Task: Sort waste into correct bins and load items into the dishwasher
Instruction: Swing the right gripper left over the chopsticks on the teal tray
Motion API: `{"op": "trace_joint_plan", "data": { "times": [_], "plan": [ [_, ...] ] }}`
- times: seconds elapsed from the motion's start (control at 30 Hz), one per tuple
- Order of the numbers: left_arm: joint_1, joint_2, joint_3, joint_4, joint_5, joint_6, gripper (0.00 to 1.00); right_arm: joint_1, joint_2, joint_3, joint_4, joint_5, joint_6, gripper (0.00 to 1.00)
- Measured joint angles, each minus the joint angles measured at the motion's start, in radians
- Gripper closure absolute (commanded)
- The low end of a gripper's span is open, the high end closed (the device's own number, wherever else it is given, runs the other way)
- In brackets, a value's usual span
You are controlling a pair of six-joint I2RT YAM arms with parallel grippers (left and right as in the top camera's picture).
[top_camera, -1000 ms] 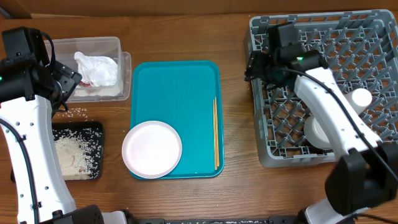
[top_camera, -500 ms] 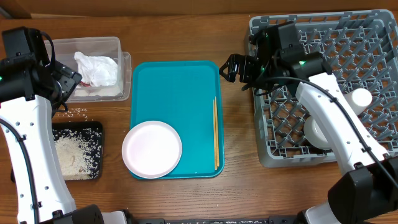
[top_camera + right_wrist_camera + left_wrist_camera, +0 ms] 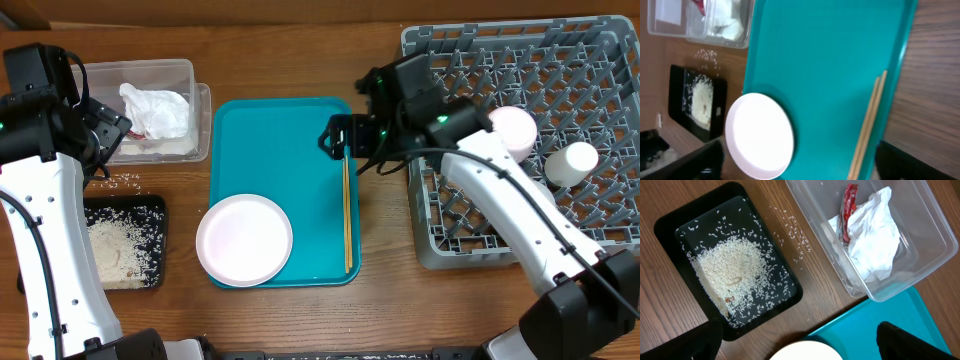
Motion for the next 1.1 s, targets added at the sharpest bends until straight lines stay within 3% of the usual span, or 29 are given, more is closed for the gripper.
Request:
{"op": "trace_joint_plan", "data": {
  "times": [0.07,0.2,0.27,0.57,0.7,0.8,0.83,1.1],
  "plan": [
    [0.0,0.0,0.0,0.0,0.0,0.0,0.0,0.021,0.0,0.0,-0.006,-0.004,-0.002,0.27],
    [0.0,0.0,0.0,0.0,0.0,0.0,0.0,0.045,0.0,0.0,-0.013,-0.011,-0.001,0.29],
    [0.0,0.0,0.0,0.0,0.0,0.0,0.0,0.045,0.0,0.0,-0.023,-0.009,-0.006,0.4],
    [0.0,0.0,0.0,0.0,0.0,0.0,0.0,0.066,0.0,-0.08,-0.034,0.094,0.074,0.41],
    [0.0,0.0,0.0,0.0,0.0,0.0,0.0,0.099,0.008,-0.14,-0.027,0.174,0.171,0.34],
    [0.0,0.0,0.0,0.0,0.0,0.0,0.0,0.123,0.01,-0.157,-0.008,0.23,0.249,0.13],
    [0.0,0.0,0.0,0.0,0.0,0.0,0.0,0.13,0.01,-0.158,-0.002,0.247,0.265,0.01],
    [0.0,0.0,0.0,0.0,0.0,0.0,0.0,0.142,0.01,-0.159,0.079,0.261,0.316,0.0]
  ]
}}
